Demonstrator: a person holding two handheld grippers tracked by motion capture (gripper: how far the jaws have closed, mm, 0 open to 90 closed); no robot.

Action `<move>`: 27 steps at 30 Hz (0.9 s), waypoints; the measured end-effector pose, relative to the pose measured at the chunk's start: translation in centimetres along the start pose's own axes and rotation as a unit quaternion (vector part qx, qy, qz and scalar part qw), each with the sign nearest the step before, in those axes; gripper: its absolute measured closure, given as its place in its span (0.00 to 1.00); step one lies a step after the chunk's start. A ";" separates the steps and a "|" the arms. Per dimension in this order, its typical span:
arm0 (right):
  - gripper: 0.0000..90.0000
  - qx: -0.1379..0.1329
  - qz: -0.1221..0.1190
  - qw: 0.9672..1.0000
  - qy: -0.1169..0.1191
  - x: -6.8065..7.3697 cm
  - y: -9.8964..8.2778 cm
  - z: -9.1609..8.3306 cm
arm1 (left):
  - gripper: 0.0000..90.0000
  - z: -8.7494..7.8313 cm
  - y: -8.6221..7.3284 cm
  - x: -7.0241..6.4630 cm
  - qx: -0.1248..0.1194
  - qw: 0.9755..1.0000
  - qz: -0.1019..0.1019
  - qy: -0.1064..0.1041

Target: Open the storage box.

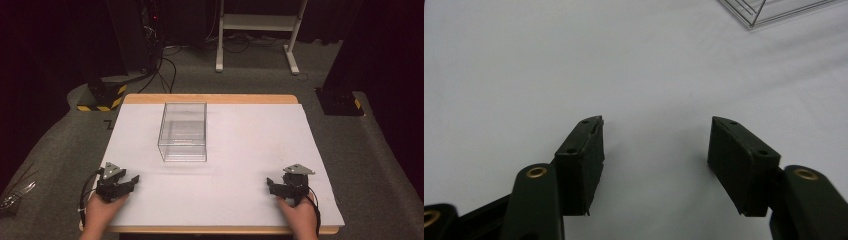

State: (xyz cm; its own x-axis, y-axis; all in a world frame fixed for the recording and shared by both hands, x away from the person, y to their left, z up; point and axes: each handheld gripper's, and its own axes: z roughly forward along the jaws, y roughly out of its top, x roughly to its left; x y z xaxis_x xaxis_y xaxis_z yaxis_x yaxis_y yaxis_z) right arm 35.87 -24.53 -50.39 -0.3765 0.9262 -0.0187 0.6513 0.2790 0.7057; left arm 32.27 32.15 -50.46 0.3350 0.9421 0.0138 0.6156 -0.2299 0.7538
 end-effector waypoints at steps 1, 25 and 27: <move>0.14 0.000 0.000 1.000 0.000 0.0 0.0 0.0 | 0.43 -0.1 0.0 0.0 -0.004 1.000 -0.003 -0.002; 0.14 -0.001 -0.001 1.000 -0.001 0.0 0.0 0.0 | 0.45 -2.0 2.0 -3.4 -0.073 0.992 -0.012 -0.099; 0.14 -0.001 -0.001 1.000 0.000 0.0 0.0 0.0 | 0.46 -2.1 2.2 -3.7 -0.084 0.990 -0.014 -0.109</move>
State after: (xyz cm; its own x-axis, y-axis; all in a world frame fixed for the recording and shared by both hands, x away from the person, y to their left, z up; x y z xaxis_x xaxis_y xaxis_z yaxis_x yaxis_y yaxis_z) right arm 35.86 -24.52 -50.40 -0.3773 0.9259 -0.0206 0.6499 0.2806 0.7064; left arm 30.91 28.71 -47.53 0.4773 0.8679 -0.1378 0.5050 -0.1425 0.8513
